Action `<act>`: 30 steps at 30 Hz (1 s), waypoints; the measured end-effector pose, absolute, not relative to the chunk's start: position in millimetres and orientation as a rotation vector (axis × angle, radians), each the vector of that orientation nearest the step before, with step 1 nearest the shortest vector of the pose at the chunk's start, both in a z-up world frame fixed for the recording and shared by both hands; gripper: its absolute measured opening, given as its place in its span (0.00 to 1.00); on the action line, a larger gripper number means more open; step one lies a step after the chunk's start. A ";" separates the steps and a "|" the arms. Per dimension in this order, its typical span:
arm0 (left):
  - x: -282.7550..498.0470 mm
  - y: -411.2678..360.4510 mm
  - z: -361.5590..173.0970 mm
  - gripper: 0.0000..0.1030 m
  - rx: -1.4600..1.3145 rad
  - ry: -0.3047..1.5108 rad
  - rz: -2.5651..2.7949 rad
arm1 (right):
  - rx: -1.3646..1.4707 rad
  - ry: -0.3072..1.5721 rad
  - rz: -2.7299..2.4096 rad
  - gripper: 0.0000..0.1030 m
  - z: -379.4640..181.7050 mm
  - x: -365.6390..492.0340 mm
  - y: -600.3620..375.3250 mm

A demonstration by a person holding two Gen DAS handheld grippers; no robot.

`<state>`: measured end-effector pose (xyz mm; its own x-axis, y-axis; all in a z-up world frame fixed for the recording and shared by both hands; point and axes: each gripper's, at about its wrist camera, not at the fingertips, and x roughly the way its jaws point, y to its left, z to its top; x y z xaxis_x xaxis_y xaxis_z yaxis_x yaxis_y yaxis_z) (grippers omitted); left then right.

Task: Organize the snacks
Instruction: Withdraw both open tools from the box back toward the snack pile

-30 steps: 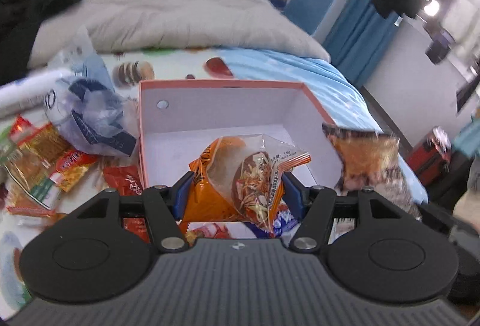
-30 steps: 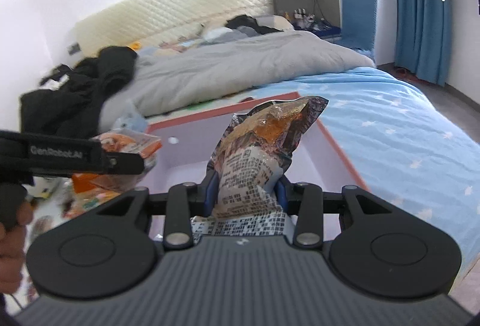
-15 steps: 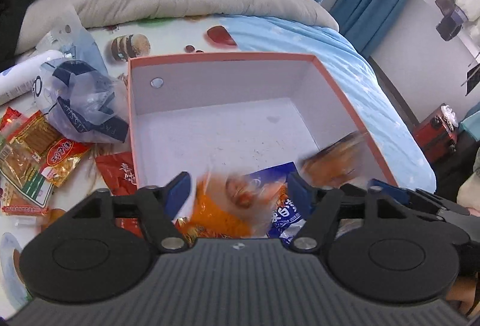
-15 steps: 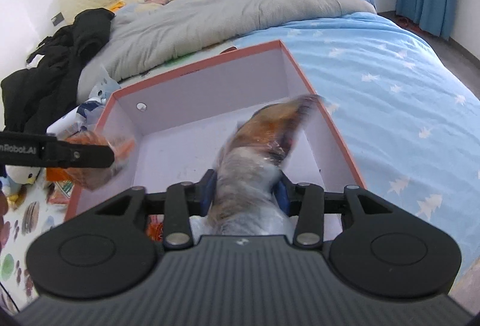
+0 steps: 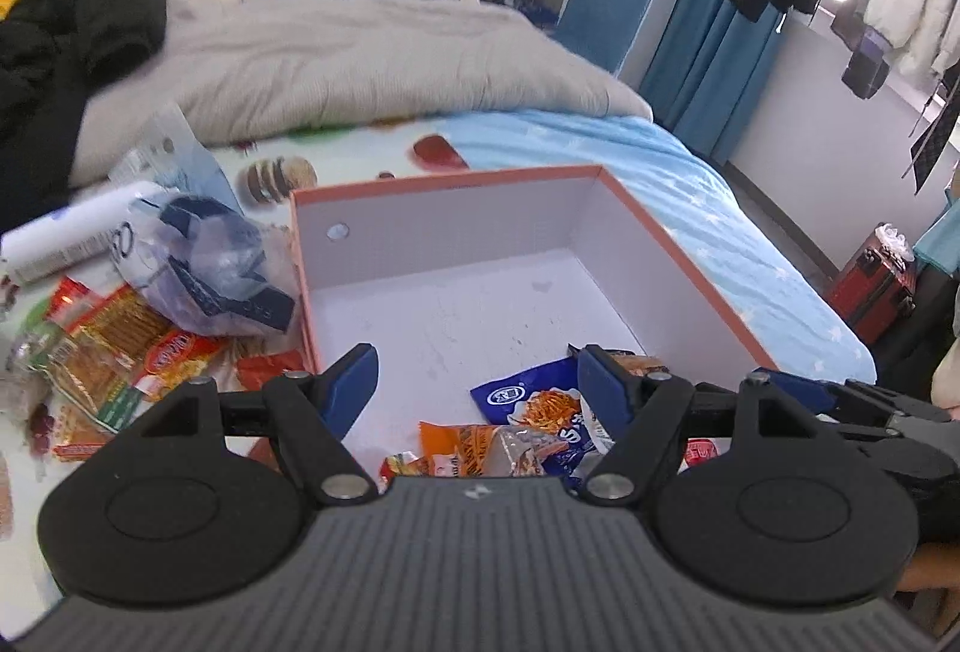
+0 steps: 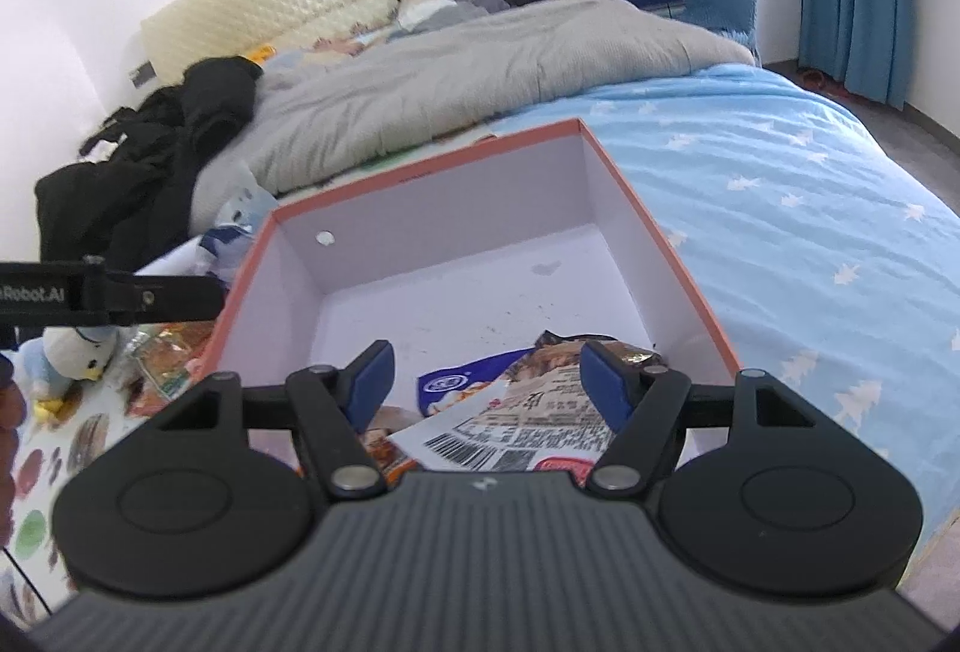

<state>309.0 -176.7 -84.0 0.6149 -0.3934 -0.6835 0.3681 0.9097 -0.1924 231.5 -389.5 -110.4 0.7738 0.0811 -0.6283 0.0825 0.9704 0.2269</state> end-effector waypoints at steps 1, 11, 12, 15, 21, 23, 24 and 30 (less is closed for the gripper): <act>303.2 -173.0 -81.0 0.75 -0.037 0.784 -0.434 | 0.244 0.676 0.004 0.68 -107.8 227.1 -387.2; 236.1 -132.4 -42.6 0.75 -0.051 0.616 -0.394 | 0.238 0.550 0.050 0.68 -77.1 177.3 -360.3; 230.4 -129.8 -41.0 0.75 -0.049 0.609 -0.390 | 0.236 0.540 0.059 0.68 -74.8 172.8 -357.2; 212.3 -120.2 -37.7 0.75 -0.043 0.583 -0.383 | 0.217 0.507 0.078 0.68 -68.3 159.2 -345.9; 178.6 -101.8 -34.5 0.75 -0.027 0.544 -0.355 | 0.179 0.460 0.092 0.68 -64.2 135.5 -323.4; 170.5 -94.1 -35.4 0.75 -0.039 0.544 -0.342 | 0.188 0.459 0.103 0.68 -65.0 128.3 -317.9; 165.6 -89.5 -36.1 0.75 -0.050 0.544 -0.342 | 0.189 0.458 0.106 0.68 -65.1 125.4 -315.3; 137.5 -71.3 -48.0 0.75 -0.092 0.540 -0.309 | 0.186 0.444 0.136 0.68 -69.0 106.0 -294.5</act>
<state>137.5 -71.3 -48.0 0.8127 -0.3131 -0.4913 0.2653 0.9497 -0.1664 106.0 -294.5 -69.0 0.8945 0.1710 -0.4131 -0.0901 0.9739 0.2082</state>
